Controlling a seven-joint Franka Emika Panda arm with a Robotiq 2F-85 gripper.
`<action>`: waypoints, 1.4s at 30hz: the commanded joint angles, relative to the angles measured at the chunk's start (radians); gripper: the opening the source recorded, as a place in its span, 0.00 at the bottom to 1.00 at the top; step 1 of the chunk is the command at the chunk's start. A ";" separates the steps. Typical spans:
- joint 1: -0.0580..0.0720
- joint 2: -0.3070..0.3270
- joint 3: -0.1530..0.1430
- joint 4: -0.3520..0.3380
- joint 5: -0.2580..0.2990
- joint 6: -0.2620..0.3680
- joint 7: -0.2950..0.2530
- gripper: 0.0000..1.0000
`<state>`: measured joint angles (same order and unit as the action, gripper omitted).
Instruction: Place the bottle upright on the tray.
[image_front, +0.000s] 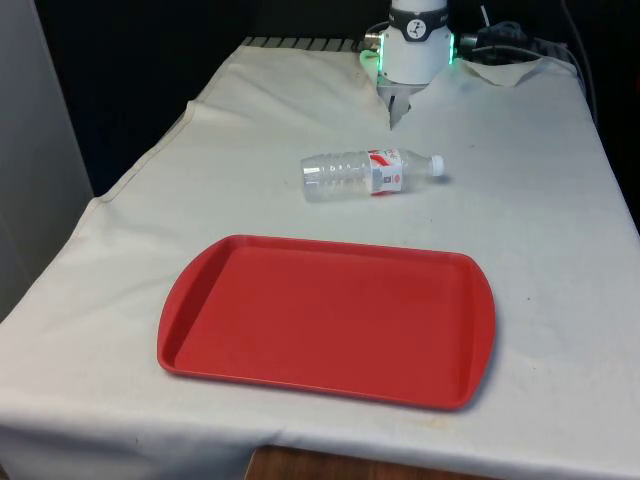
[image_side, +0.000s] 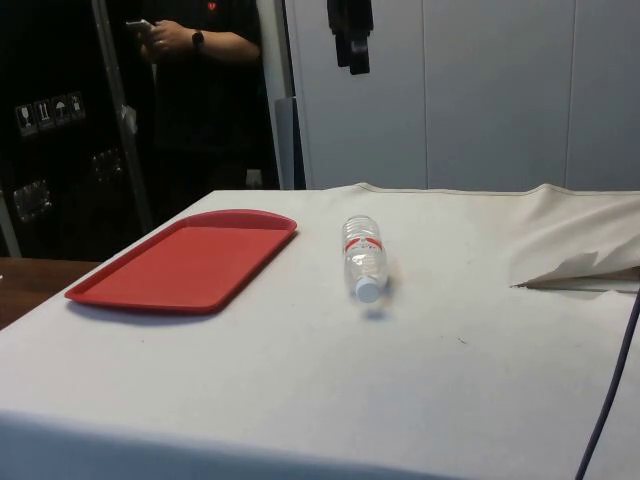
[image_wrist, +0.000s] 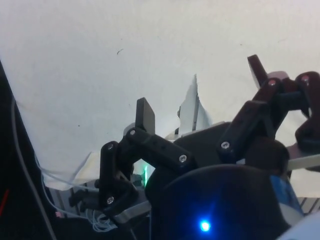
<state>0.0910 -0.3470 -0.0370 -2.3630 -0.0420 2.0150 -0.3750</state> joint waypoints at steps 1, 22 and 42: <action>0.000 -0.001 0.002 -0.009 -0.008 0.015 -0.011 1.00; -0.001 0.004 0.002 -0.043 -0.017 0.055 -0.162 1.00; 0.000 0.008 0.002 -0.057 -0.031 0.077 -0.302 1.00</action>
<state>0.0910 -0.3390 -0.0370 -2.4160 -0.0630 2.0790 -0.6750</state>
